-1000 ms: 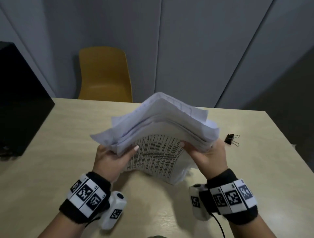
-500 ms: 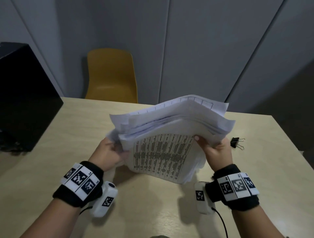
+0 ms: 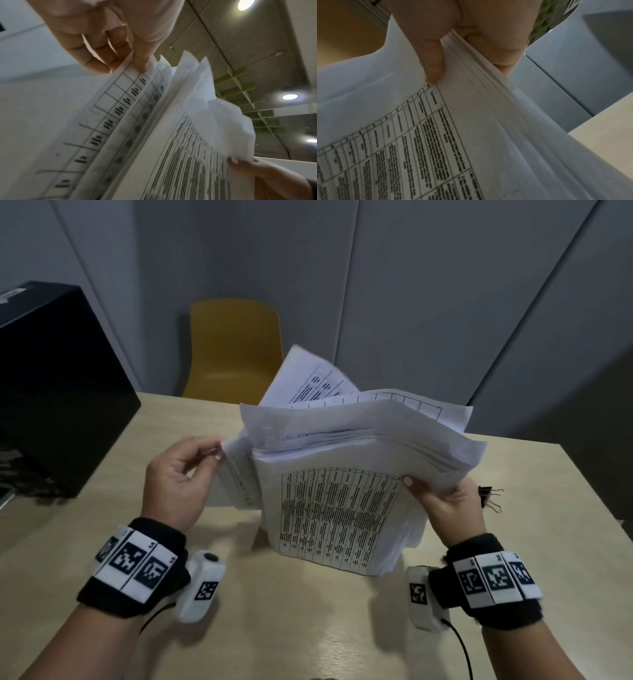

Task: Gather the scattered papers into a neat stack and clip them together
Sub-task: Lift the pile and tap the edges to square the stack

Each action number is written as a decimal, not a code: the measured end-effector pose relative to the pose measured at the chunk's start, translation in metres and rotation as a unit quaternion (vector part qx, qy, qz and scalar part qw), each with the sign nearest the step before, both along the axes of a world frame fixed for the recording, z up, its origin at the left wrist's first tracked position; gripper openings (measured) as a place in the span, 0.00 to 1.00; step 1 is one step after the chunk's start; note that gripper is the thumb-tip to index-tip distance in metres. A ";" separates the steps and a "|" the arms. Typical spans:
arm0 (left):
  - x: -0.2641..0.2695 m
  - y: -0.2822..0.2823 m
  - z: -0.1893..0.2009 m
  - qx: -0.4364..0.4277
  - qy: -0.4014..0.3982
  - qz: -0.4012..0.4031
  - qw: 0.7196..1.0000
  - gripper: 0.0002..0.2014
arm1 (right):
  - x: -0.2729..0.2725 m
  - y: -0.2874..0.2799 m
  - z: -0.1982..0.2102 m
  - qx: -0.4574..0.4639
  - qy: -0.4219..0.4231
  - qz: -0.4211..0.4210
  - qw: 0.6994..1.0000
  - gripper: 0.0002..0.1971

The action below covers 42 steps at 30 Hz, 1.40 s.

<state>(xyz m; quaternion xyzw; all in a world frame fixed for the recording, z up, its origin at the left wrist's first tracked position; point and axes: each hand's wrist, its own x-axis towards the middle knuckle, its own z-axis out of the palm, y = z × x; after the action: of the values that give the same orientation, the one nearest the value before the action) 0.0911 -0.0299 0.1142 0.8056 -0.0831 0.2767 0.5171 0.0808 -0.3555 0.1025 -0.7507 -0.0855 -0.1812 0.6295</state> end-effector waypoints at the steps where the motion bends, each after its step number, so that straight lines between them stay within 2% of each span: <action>1: 0.000 -0.002 0.009 0.012 -0.033 -0.002 0.999 0.20 | 0.000 0.000 0.001 -0.003 0.001 0.003 1.000 0.27; 3: 0.000 -0.008 0.023 0.029 -0.081 0.002 0.996 0.16 | 0.000 0.000 0.002 -0.006 0.002 0.005 1.000 0.27; 5: 0.003 -0.012 0.028 0.027 -0.091 0.016 0.995 0.15 | -0.001 -0.001 0.002 -0.004 0.003 -0.002 1.000 0.28; 7: 0.008 -0.009 0.018 0.005 -0.056 0.035 0.998 0.18 | -0.002 -0.001 0.001 0.001 0.000 -0.013 1.000 0.29; 11: 0.007 -0.004 -0.014 0.000 0.093 0.011 0.996 0.18 | -0.001 -0.003 -0.001 0.013 -0.010 -0.028 0.999 0.30; 16: 0.002 -0.001 -0.018 0.000 0.083 0.071 0.994 0.17 | 0.002 -0.007 -0.003 0.012 -0.006 -0.021 1.000 0.28; 23: 0.003 -0.008 -0.019 -0.026 0.121 0.016 0.992 0.20 | 0.003 -0.008 -0.003 0.014 -0.004 -0.012 1.000 0.29; 27: 0.005 -0.012 -0.012 -0.121 0.083 0.016 0.989 0.16 | 0.001 -0.010 -0.004 0.010 -0.004 -0.015 1.000 0.28; 30: 0.005 -0.012 -0.004 -0.177 0.078 -0.067 0.979 0.11 | 0.001 -0.010 -0.004 0.010 0.000 -0.011 1.000 0.28; 32: 0.006 -0.017 -0.005 -0.131 0.103 -0.090 0.982 0.16 | 0.001 -0.009 -0.003 0.009 0.001 -0.011 1.000 0.29; 34: 0.008 -0.021 -0.006 -0.087 0.102 -0.045 0.990 0.19 | 0.001 -0.009 -0.003 0.011 0.003 -0.012 1.000 0.29; 36: 0.008 -0.023 -0.001 -0.099 0.077 -0.004 0.992 0.20 | 0.001 -0.010 -0.004 0.010 0.005 -0.013 1.000 0.28; 38: 0.010 -0.017 0.007 -0.095 0.041 -0.008 0.995 0.20 | 0.001 -0.013 -0.005 0.004 0.010 -0.013 1.000 0.27; 42: 0.010 -0.007 0.034 -0.001 -0.046 -0.036 0.998 0.19 | 0.002 -0.014 -0.004 -0.001 0.017 -0.011 1.000 0.18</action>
<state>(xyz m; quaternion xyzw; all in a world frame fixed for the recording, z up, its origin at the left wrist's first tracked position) 0.1015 -0.0368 0.1487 0.7880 -0.1350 0.2950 0.5233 0.0833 -0.3691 0.0982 -0.7551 -0.0666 -0.1750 0.6283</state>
